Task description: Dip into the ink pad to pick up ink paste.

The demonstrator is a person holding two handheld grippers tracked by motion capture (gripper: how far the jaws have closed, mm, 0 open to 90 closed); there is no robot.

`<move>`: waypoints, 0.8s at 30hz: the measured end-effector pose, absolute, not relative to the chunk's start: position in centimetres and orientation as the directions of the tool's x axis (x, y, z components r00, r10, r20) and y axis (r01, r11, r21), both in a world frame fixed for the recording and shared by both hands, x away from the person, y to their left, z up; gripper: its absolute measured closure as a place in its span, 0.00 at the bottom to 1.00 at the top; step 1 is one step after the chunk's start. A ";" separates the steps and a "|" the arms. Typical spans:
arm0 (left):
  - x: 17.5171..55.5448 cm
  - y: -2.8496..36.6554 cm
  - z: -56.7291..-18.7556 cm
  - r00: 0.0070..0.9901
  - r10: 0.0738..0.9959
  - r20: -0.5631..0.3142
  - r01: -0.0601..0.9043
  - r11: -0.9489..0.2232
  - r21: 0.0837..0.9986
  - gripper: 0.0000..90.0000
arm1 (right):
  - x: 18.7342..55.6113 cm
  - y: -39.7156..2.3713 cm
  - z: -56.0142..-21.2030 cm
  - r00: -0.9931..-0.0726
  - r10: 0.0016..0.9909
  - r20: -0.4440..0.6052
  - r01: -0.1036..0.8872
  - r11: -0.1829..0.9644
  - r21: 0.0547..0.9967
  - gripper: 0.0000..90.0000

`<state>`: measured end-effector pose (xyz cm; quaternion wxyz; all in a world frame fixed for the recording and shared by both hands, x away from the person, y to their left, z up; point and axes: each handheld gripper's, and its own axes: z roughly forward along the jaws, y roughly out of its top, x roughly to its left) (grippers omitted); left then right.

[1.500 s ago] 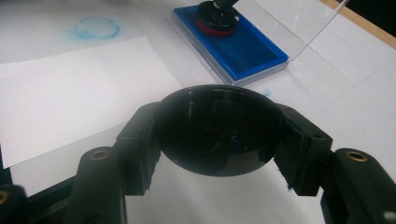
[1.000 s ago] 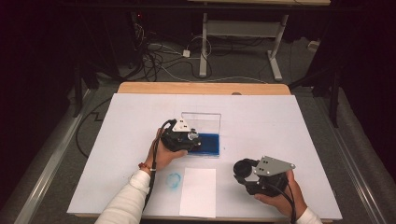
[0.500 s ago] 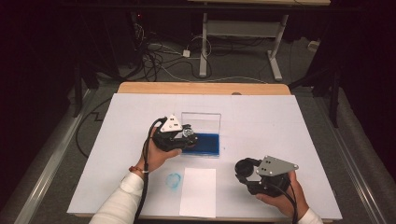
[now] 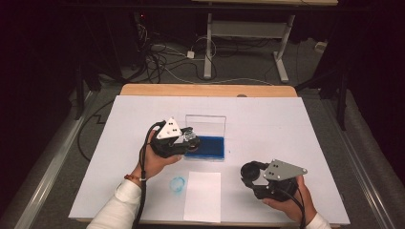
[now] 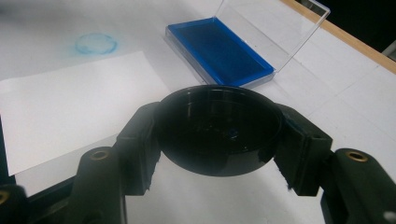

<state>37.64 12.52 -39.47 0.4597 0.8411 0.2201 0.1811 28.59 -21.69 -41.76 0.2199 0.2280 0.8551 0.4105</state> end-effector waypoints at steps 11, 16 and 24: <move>36.3 12.9 -38.6 0.832 0.541 0.121 0.193 -0.488 0.851 0.60 | 28.6 -22.0 -41.4 -0.793 0.581 -0.183 0.209 0.542 0.814 0.43; 35.7 13.1 -38.5 0.834 0.538 0.120 0.189 -0.482 0.855 0.60 | 28.7 -22.1 -41.2 -0.790 0.585 -0.183 0.207 0.535 0.819 0.43; 35.0 13.6 -38.3 0.841 0.528 0.117 0.180 -0.477 0.860 0.60 | 28.9 -22.1 -41.1 -0.788 0.589 -0.182 0.206 0.529 0.823 0.43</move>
